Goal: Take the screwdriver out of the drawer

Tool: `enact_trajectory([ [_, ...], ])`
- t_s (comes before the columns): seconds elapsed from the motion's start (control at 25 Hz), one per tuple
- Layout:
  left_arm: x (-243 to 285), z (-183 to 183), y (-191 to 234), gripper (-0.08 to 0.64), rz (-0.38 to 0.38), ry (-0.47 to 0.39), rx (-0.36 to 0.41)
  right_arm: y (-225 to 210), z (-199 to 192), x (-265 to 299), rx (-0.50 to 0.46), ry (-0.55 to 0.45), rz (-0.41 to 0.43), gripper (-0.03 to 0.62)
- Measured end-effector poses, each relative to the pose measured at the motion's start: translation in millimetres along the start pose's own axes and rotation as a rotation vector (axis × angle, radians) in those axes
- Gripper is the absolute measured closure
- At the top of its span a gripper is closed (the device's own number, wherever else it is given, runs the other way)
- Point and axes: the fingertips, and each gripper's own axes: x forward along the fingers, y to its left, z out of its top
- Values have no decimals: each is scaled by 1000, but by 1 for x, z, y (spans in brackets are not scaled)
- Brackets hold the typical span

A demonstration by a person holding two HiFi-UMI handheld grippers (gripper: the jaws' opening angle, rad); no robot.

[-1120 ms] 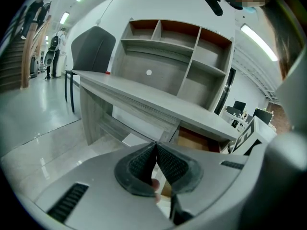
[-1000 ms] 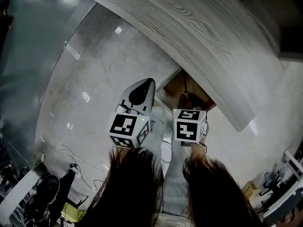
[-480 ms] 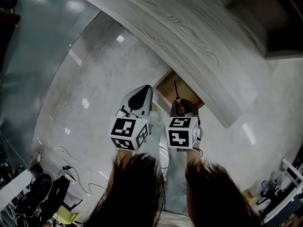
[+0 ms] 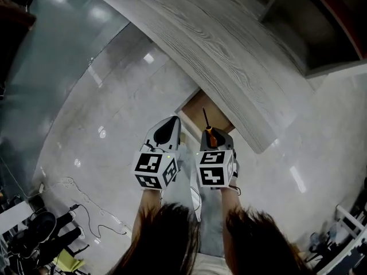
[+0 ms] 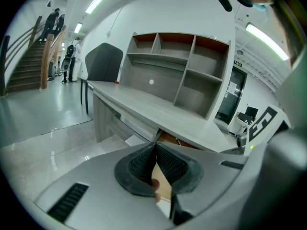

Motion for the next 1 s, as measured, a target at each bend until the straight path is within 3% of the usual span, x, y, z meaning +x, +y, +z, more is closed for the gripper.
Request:
enact_trajectory([
  [0.56, -44, 14, -41, 543, 76, -44, -19, -8, 20, -59, -90, -102, 63, 509],
  [1.0, -73, 40, -75, 543, 51, -53, 16, -3, 44, -102, -165, -163, 107, 509],
])
